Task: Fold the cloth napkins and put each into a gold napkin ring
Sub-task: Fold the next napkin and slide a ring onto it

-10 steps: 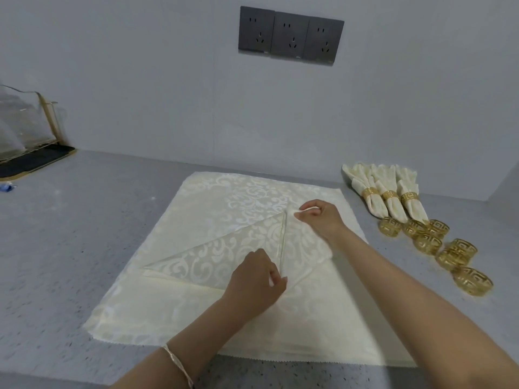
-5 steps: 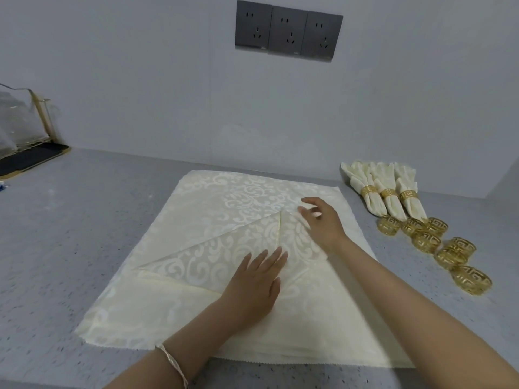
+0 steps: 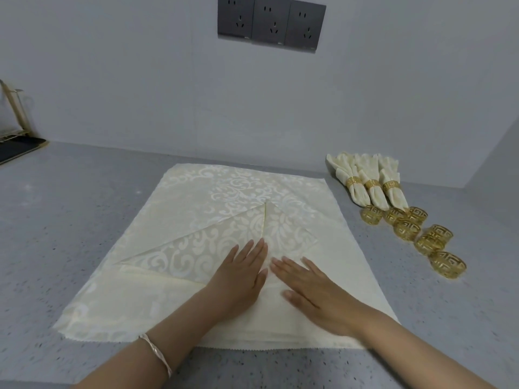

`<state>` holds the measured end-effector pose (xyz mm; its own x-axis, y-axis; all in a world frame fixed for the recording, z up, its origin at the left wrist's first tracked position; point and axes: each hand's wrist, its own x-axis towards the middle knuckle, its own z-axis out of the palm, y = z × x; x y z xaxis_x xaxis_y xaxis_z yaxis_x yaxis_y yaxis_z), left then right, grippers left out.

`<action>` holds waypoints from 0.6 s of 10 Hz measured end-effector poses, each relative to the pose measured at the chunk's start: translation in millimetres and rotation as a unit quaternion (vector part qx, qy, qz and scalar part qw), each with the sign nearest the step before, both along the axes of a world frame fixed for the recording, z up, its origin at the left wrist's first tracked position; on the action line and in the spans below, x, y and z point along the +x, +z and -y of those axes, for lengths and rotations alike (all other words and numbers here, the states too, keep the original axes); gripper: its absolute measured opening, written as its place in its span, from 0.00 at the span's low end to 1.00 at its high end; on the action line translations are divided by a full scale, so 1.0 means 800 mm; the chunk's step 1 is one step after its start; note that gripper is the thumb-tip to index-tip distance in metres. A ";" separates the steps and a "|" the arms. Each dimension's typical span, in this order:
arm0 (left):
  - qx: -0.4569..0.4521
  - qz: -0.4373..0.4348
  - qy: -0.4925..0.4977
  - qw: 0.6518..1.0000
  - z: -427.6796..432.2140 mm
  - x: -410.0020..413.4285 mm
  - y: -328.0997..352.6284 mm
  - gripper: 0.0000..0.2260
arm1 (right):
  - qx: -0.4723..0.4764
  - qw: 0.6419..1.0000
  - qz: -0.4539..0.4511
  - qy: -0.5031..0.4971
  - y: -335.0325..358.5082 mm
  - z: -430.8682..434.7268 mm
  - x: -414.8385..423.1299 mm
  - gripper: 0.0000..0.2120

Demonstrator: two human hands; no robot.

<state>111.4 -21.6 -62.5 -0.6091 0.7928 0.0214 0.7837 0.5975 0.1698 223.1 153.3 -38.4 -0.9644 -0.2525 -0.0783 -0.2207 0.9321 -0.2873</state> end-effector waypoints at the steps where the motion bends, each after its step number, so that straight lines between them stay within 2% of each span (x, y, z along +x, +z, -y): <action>1: -0.014 0.011 0.009 1.000 0.001 0.003 0.005 0.26 | 0.016 0.999 0.008 -0.037 -0.002 -0.025 -0.011 0.26; 3: -0.026 0.023 0.012 0.999 0.003 0.006 0.011 0.24 | 0.006 0.992 0.015 -0.123 -0.005 -0.074 -0.032 0.25; 4: -0.016 0.050 0.011 0.999 0.003 0.006 0.013 0.24 | 0.016 0.992 -0.027 -0.123 -0.005 -0.068 -0.034 0.26; 5: 0.016 0.160 0.016 0.987 0.003 -0.006 0.024 0.22 | -0.020 0.991 -0.099 -0.083 0.000 -0.031 -0.025 0.27; 6: 0.089 0.266 0.026 0.959 0.003 -0.013 0.042 0.22 | 0.001 0.987 -0.163 -0.003 0.000 0.017 -0.017 0.27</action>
<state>100.8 -24.0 -29.3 -0.6106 0.7731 -0.1717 0.5266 0.5583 0.6411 209.9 140.0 -38.3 -0.9403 -0.2460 0.2352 -0.2948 0.9341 -0.2015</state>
